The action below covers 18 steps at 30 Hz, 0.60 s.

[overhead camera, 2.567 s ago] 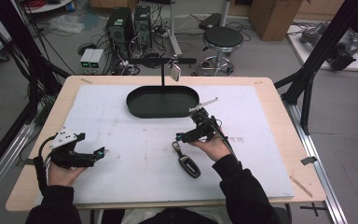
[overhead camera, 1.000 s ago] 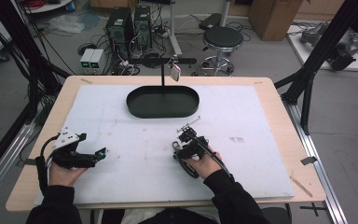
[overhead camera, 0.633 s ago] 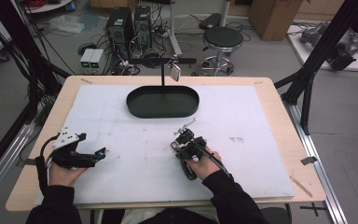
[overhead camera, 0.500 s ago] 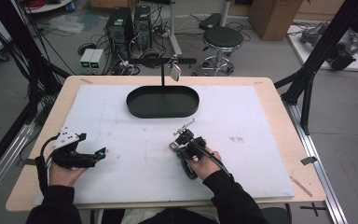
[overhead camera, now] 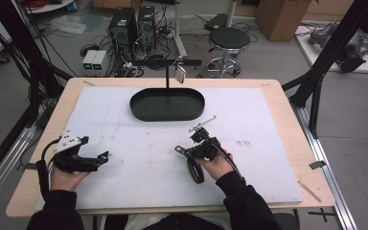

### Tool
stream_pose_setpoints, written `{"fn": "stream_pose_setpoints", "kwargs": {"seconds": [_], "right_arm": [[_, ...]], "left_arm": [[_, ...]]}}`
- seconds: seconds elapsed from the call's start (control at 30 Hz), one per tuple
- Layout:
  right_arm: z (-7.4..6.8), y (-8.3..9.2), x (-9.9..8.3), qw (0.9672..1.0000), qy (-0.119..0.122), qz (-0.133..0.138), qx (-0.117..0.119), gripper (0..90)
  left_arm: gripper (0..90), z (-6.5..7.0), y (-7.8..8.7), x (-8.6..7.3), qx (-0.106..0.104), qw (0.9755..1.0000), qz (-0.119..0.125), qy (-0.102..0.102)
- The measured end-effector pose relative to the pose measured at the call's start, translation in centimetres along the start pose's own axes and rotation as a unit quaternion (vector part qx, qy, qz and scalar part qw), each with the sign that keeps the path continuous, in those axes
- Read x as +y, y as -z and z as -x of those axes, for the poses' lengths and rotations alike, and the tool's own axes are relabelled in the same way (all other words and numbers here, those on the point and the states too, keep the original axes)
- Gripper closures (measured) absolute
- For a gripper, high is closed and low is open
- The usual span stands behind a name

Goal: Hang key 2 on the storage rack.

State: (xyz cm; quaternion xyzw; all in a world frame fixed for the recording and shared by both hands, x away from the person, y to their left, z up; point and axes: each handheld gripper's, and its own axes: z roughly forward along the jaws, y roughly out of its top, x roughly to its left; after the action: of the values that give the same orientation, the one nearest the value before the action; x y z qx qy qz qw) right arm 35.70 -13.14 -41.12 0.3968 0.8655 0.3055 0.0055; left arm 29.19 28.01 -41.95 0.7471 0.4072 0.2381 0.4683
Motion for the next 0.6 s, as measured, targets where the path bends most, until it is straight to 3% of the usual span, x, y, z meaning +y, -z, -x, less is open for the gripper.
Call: {"fn": "stream_pose_setpoints", "kwargs": {"seconds": [0.07,0.33,0.6], "right_arm": [[0.2,0.3,0.0,0.9999,-0.008,0.007,0.01,88.0],[1.1,2.4,0.4,0.9988,-0.005,0.039,0.03,87.9],[1.8,4.7,1.2,0.9965,-0.004,0.074,0.039,87.9]], "left_arm": [[3.2,0.0,0.0,0.0,0.0,1.0,-0.001,0.0],[3.2,0.0,-0.1,0.0,0.001,1.0,-0.001,0.001],[3.1,0.0,-0.2,0.0,0.0,1.0,-0.003,-0.002]]}}
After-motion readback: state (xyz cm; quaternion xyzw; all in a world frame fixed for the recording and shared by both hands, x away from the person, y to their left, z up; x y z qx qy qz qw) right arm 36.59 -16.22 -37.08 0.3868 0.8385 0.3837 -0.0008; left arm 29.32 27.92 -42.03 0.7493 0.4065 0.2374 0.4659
